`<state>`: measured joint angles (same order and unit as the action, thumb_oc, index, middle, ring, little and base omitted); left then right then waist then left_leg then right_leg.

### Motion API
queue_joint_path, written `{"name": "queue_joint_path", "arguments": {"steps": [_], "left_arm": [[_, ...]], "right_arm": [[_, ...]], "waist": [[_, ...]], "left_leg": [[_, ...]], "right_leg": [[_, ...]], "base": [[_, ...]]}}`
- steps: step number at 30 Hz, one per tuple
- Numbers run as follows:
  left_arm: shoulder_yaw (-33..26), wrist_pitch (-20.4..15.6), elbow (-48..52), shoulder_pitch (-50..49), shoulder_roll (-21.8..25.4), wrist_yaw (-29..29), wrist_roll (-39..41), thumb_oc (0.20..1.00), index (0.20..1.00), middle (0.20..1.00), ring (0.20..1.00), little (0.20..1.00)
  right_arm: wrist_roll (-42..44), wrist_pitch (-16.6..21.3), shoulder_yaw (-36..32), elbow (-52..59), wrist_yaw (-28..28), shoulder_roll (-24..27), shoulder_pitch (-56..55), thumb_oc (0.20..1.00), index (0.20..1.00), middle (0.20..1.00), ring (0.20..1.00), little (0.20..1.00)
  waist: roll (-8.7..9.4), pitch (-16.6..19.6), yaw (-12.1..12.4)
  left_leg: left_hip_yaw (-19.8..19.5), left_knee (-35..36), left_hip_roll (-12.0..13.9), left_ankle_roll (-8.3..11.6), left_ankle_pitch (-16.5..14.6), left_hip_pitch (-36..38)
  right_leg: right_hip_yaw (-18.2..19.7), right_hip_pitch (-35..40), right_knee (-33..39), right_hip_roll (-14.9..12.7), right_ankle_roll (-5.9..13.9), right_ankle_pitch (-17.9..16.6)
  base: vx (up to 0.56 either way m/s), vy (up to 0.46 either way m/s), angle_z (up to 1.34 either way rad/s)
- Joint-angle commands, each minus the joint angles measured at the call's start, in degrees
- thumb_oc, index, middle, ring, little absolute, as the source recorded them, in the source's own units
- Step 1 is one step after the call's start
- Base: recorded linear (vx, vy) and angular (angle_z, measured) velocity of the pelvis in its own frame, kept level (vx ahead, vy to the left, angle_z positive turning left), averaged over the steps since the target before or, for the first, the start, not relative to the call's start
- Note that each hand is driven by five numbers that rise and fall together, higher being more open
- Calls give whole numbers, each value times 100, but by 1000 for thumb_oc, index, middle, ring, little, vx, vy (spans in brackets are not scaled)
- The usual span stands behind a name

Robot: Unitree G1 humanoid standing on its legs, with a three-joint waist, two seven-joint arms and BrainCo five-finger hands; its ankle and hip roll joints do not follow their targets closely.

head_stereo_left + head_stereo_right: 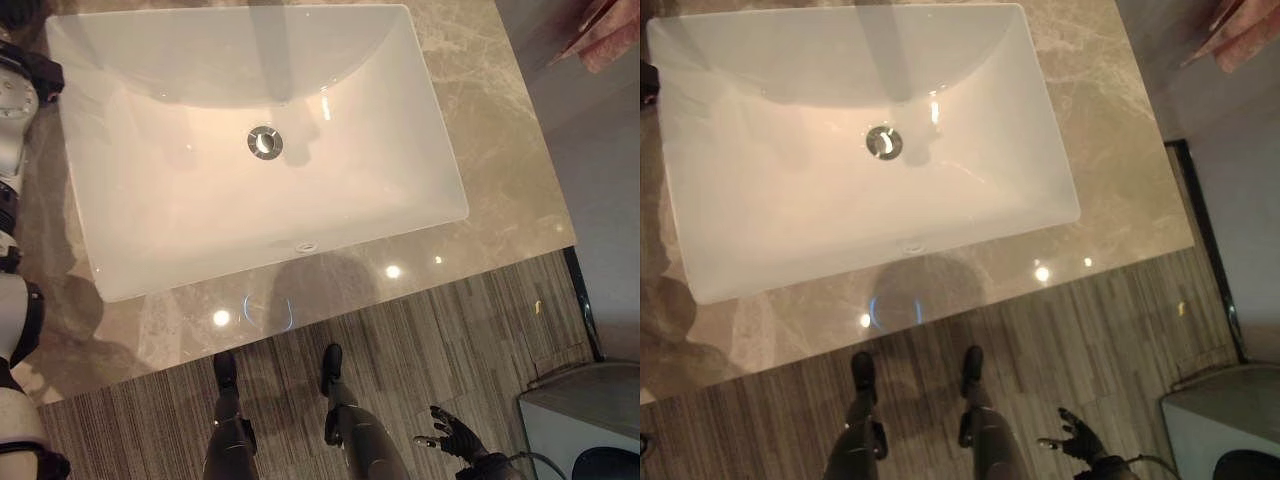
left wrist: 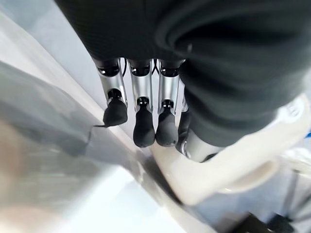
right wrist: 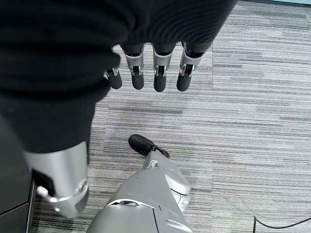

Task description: Put brush and paste in cup on sink, flatten towel.

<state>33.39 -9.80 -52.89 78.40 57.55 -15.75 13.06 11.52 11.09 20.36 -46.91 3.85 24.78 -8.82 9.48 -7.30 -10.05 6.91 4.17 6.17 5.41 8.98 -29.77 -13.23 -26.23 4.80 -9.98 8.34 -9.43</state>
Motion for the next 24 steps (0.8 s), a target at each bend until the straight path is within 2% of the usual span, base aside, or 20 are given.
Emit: {"name": "queue_joint_path", "arguments": {"steps": [1,3,4,5,6,7,9,10,17,18,19,20,24], "left_arm": [[-70,-111,-247,16,-371,-109,-185,200,200,200,200,200],[-70,-85,-218,8,-407,-128,-277,200,200,200,200,200],[-109,-74,-237,-21,-421,-134,-284,200,200,200,200,200],[-107,-72,-238,-28,-420,-133,-284,200,200,200,200,200],[-137,-10,-322,-37,-457,-126,-361,200,200,200,200,200],[-131,-9,-326,-39,-457,-125,-359,200,200,200,200,200],[-131,19,-446,3,-488,-96,-374,200,200,200,200,200],[-124,40,-517,43,-498,-89,-371,200,200,200,200,200],[-210,124,-836,37,-569,-46,-358,200,200,200,200,200],[-209,138,-887,46,-579,-46,-367,200,200,200,200,200],[-230,180,-1008,57,-612,-44,-373,200,200,200,200,200],[-231,177,-1008,64,-614,-45,-373,200,200,200,200,200],[-275,273,-1242,165,-711,-96,-416,200,200,200,200,200]], "right_arm": [[29,26,-243,-121,-66,258,-130,1000,1000,1000,1000,1000],[10,24,-249,-82,-74,260,-123,1000,1000,1000,1000,1000],[6,27,-253,-60,-72,260,-122,1000,1000,1000,1000,1000],[5,25,-247,-63,-72,261,-125,1000,1000,1000,1000,1000],[5,32,-251,50,-61,291,-117,1000,1000,1000,1000,1000],[4,29,-246,48,-60,291,-120,1000,1000,1000,1000,1000],[16,26,-255,56,-54,302,-108,1000,1000,1000,1000,1000],[15,26,-252,83,-52,308,-94,1000,1000,1000,1000,1000],[-7,23,-222,17,-53,296,-88,1000,1000,1000,1000,1000],[-16,19,-212,24,-54,300,-99,1000,1000,1000,1000,1000],[-30,5,-214,25,-56,310,-112,1000,1000,1000,1000,1000],[-29,8,-220,27,-57,309,-108,1000,1000,1000,1000,1000],[-28,-16,-202,24,-35,318,-109,1000,1000,1000,1000,1000]], "waist": [[-153,-114,-111],[-158,-86,-103],[-128,-104,-108],[-155,-75,-97],[-127,-85,-98],[-153,-58,-87],[-144,-55,-88],[-112,-77,-103],[-70,-83,-102],[-92,-63,-94],[-78,-68,-100],[-51,-94,-111],[-35,-71,-105]], "left_leg": [[6,83,71,28,-305,212],[-6,83,63,21,-306,217],[32,83,24,-31,-160,167],[-14,83,69,20,-311,227],[22,83,20,-38,-166,189],[-24,83,66,13,-317,249],[-21,83,71,14,-313,245],[29,83,29,-33,-155,179],[25,83,48,-34,-149,157],[-17,83,101,17,-301,224],[-15,83,107,16,-296,227],[30,83,60,-35,-142,162],[18,83,63,-36,-138,168]], "right_leg": [[44,269,20,-304,666,-593],[31,296,20,-309,666,-582],[3,250,20,-358,666,-688],[27,305,20,-310,666,-581],[-3,281,20,-353,666,-682],[21,336,20,-305,666,-575],[18,335,20,-301,666,-570],[-12,269,20,-349,666,-672],[-9,237,20,-328,662,-658],[15,297,20,-276,666,-543],[20,293,20,-273,666,-533],[-7,234,20,-321,656,-641],[-2,241,20,-312,650,-623]], "base": [[0,0,0],[-29,7,-1],[0,0,0],[-58,15,-3],[87,-12,0],[0,0,0],[-3,3,1],[-78,17,1],[-1,0,0],[68,-15,-1],[0,0,0],[-81,11,-1],[-20,4,0]]}}
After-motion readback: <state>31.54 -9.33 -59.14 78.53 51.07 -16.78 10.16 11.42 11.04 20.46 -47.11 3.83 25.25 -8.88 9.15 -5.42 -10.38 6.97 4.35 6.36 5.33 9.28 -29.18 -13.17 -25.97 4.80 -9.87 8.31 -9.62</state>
